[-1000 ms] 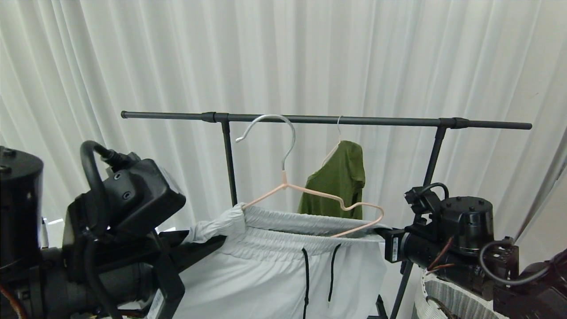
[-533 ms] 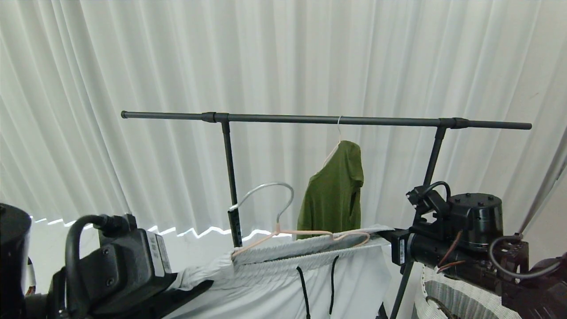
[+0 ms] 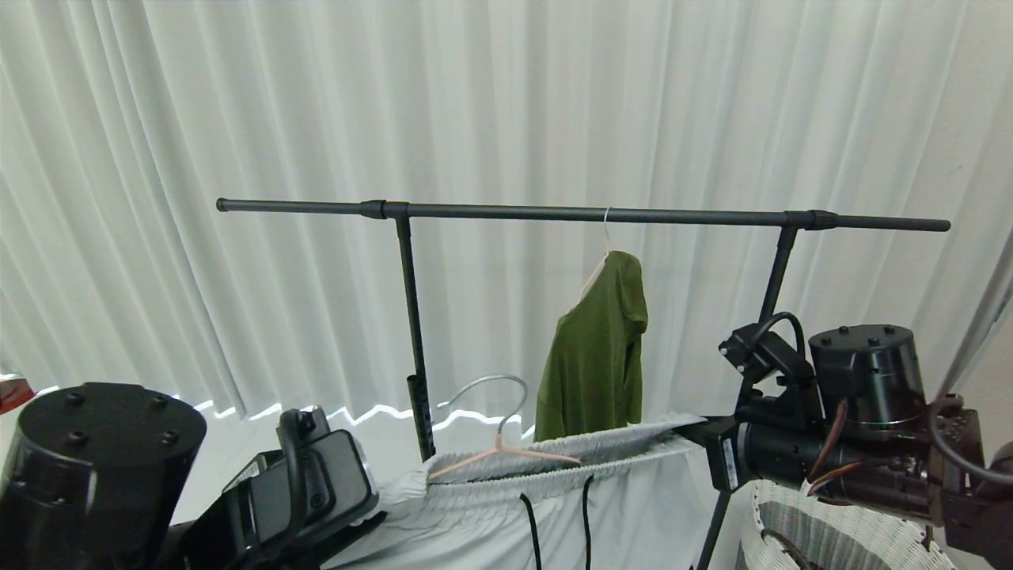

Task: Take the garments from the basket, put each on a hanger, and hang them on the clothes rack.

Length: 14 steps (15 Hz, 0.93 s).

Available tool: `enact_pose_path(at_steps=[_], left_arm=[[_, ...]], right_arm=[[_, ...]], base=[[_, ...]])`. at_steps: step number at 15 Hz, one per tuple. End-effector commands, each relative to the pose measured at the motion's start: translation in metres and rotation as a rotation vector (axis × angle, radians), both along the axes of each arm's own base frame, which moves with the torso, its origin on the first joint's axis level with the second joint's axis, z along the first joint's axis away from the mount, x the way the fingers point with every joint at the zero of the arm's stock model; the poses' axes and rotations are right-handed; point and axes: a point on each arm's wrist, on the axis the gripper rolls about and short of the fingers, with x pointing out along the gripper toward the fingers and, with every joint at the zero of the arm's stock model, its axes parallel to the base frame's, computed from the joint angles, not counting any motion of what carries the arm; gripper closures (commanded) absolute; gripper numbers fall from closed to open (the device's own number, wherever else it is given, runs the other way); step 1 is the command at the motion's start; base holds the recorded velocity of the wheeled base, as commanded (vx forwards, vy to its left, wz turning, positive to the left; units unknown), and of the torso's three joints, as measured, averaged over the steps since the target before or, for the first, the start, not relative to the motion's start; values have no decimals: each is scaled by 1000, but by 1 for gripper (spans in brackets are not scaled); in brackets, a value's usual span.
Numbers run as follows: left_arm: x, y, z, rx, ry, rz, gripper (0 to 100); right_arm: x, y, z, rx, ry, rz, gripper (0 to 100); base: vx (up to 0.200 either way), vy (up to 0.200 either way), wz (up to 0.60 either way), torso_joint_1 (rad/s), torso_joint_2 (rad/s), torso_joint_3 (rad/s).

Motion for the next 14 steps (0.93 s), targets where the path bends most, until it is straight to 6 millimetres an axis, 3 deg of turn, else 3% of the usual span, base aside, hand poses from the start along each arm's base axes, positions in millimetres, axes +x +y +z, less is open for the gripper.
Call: enact_pose_path(at_steps=[1, 7, 11, 14], left_arm=[[9, -7, -7, 8, 0, 25, 100], [6, -16, -4, -179, -94, 24, 100], [1, -23, -1, -298, -92, -96, 100], [1, -25, 3, -336, -106, -146, 100]], right_arm=[[-19, 1, 22, 26, -37, 50, 0], [-84, -7, 50, 19, -28, 273, 0], [-83, 0, 44, -52, -110, 539, 0], [-74, 11, 35, -100, -120, 605, 0]], base=[[0, 0, 0, 0, 0, 0], [0, 0, 0, 0, 0, 0], [0, 0, 0, 0, 0, 0], [0, 0, 0, 0, 0, 0]])
